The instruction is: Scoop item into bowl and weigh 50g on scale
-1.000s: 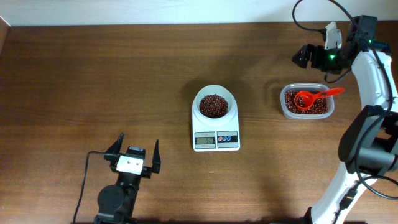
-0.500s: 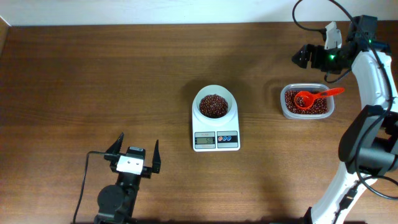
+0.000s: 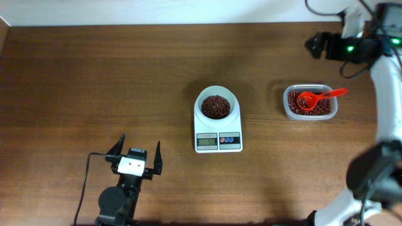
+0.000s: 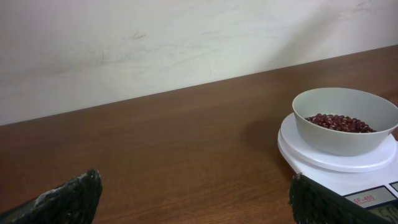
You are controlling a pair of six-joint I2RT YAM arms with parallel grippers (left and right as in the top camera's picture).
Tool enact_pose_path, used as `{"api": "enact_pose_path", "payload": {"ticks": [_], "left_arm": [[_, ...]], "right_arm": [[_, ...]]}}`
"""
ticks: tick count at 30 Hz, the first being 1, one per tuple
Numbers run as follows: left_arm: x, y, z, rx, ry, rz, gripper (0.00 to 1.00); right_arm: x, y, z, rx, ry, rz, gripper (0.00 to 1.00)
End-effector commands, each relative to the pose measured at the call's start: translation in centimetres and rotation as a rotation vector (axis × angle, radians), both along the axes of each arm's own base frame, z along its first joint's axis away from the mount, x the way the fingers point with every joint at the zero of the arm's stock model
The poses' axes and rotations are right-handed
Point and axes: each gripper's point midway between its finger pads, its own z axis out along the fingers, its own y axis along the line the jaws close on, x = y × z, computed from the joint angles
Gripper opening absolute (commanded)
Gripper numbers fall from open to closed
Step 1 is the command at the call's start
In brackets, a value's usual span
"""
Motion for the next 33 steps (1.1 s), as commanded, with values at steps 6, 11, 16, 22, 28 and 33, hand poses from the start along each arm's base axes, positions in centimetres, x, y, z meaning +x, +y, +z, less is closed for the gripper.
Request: {"api": "enact_pose_path", "payload": {"ticks": [6,11,16,22,28,33], "left_arm": [[0.0,0.2,0.0,0.013,-0.003,0.007,0.99],[0.0,0.2,0.0,0.012,-0.003,0.008,0.99],[0.0,0.2,0.0,0.012,-0.003,0.007,0.99],[0.0,0.2,0.0,0.013,-0.003,0.008,0.99],[0.0,0.2,0.0,0.012,-0.003,0.008,0.99],[0.0,0.2,0.0,0.012,-0.003,0.008,0.99]], "right_arm": [[-9.3,2.4,19.3,-0.111,-0.438,0.013,0.99],[-14.3,3.7,24.6,-0.149,-0.585,0.014,0.99],[-15.6,4.1,25.9,-0.16,-0.624,0.014,0.99],[-14.8,2.5,23.9,-0.19,-0.542,-0.058,0.99],[-16.0,1.3,12.8,-0.245,-0.173,-0.041,0.99],[-15.9,1.7,2.7,-0.182,0.01,-0.003,0.99]]}}
